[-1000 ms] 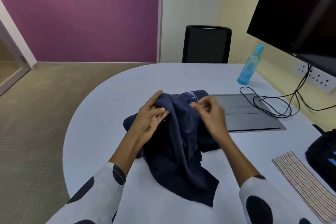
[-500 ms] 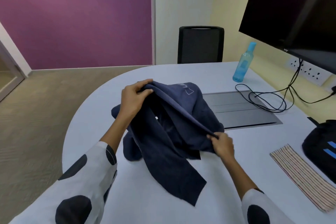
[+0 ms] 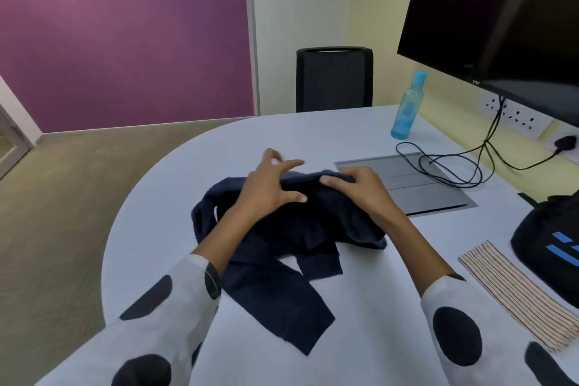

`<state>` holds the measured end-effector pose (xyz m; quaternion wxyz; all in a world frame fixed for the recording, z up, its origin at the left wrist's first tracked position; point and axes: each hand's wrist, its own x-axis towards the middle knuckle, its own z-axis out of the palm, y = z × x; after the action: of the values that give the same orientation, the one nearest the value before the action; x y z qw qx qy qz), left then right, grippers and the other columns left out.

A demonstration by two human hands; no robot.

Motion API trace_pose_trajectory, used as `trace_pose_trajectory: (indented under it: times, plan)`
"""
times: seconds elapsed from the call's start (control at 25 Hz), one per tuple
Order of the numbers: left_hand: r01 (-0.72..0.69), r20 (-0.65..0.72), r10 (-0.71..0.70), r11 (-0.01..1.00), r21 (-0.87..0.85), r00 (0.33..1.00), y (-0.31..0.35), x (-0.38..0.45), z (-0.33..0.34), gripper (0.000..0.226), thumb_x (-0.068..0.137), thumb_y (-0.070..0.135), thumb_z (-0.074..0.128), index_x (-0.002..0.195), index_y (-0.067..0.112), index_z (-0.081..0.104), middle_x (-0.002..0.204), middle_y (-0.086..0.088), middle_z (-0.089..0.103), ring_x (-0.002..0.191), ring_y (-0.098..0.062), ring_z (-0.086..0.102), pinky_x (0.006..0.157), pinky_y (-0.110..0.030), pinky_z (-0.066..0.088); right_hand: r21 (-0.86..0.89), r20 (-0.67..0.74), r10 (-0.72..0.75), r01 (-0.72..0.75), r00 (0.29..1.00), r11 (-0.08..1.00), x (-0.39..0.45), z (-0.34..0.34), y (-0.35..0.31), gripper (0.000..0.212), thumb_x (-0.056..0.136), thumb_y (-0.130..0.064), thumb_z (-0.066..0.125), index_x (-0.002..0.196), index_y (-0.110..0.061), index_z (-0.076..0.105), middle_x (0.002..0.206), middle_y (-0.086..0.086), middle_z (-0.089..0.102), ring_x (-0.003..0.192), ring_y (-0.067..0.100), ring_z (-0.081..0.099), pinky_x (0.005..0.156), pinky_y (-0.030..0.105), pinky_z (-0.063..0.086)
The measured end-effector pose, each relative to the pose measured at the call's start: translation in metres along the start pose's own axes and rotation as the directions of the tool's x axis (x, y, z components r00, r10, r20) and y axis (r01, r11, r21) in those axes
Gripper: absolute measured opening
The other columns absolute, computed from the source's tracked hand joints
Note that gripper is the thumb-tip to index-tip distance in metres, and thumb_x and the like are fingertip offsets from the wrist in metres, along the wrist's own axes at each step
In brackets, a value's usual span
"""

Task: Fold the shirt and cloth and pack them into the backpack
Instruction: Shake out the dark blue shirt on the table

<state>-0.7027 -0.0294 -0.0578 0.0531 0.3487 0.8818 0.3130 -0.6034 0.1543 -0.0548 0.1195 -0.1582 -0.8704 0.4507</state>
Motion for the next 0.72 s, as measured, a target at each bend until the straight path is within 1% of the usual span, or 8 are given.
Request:
trace_pose_trajectory:
  times: [0.08,0.12,0.2,0.32,0.4,0.52,0.64,0.72]
  plan:
    - [-0.099,0.055,0.118,0.959,-0.264,0.992,0.029,-0.009,0.011,0.078,0.07,0.028,0.083,0.139,0.029,0.046,0.135,0.012,0.042,0.095,-0.007,0.061,0.086,-0.027,0.053,-0.009,0.084,-0.097,0.098,0.992,0.995,0.003,0.01,-0.008,0.032,0.076,-0.038,0.076,0.074,-0.009,0.063,0.066,0.002,0.063,0.066,0.007,0.058,0.062,0.02,0.043]
    - [-0.11,0.041,0.129,0.943,-0.314,0.991,0.036,-0.01,0.016,0.075,0.071,0.023,0.082,0.137,0.026,0.049,0.129,0.012,0.052,0.098,-0.004,0.061,0.086,-0.024,0.053,0.027,0.087,-0.132,0.13,0.987,0.991,0.004,0.014,-0.01,0.027,0.075,-0.033,0.078,0.079,-0.011,0.063,0.07,-0.001,0.065,0.07,0.007,0.06,0.066,0.022,0.045]
    - [-0.075,-0.027,0.071,0.962,-0.262,0.997,0.041,-0.005,0.017,0.059,0.07,0.023,0.081,0.125,0.021,0.06,0.108,0.004,0.069,0.096,-0.01,0.063,0.085,-0.026,0.051,0.127,0.035,-0.181,0.175,0.983,0.976,0.003,0.017,-0.008,0.022,0.077,-0.022,0.076,0.093,-0.017,0.062,0.068,-0.004,0.058,0.067,0.008,0.056,0.066,0.021,0.044]
    - [-0.01,-0.079,0.0,0.991,-0.137,0.997,0.043,0.0,0.01,0.027,0.073,0.026,0.079,0.099,0.02,0.073,0.079,0.002,0.071,0.077,-0.015,0.066,0.079,-0.031,0.052,0.313,-0.063,-0.141,0.154,0.988,0.937,-0.003,0.018,0.006,0.029,0.082,-0.026,0.073,0.107,-0.023,0.059,0.074,0.004,0.058,0.074,0.016,0.061,0.072,0.025,0.05]
    - [-0.002,-0.168,-0.028,0.985,-0.173,0.985,0.043,0.001,0.008,0.014,0.078,0.029,0.075,0.088,0.02,0.074,0.069,0.001,0.07,0.065,-0.013,0.067,0.077,-0.036,0.054,0.384,-0.118,-0.063,0.104,0.991,0.917,-0.009,0.02,0.017,0.022,0.08,-0.034,0.075,0.096,-0.024,0.064,0.081,0.002,0.066,0.079,0.015,0.064,0.075,0.028,0.052]
    - [-0.014,-0.339,-0.094,0.953,-0.304,0.936,0.04,0.002,0.002,0.012,0.083,0.03,0.07,0.083,0.019,0.074,0.067,0.005,0.07,0.06,-0.008,0.067,0.076,-0.037,0.056,0.32,-0.104,0.034,0.001,0.994,0.947,-0.021,0.026,0.041,0.021,0.075,-0.034,0.079,0.076,-0.016,0.068,0.071,0.0,0.068,0.069,0.011,0.062,0.067,0.029,0.05]
    - [0.038,-0.394,-0.211,0.914,-0.405,0.895,0.032,0.005,-0.006,0.017,0.087,0.031,0.064,0.078,0.018,0.071,0.065,0.004,0.07,0.053,-0.007,0.067,0.075,-0.037,0.057,0.376,-0.18,0.085,-0.011,0.98,0.926,-0.025,0.023,0.056,0.015,0.082,-0.023,0.074,0.077,-0.009,0.07,0.075,0.001,0.071,0.078,0.016,0.067,0.076,0.027,0.053]
    - [0.116,-0.373,-0.272,0.913,-0.39,0.887,0.027,0.004,-0.008,0.019,0.09,0.03,0.061,0.079,0.016,0.069,0.063,0.0,0.07,0.051,-0.011,0.066,0.072,-0.034,0.057,0.423,-0.19,0.082,0.006,0.978,0.906,-0.021,0.018,0.052,0.014,0.088,-0.02,0.066,0.081,-0.008,0.065,0.07,-0.003,0.068,0.074,0.014,0.064,0.076,0.028,0.053]
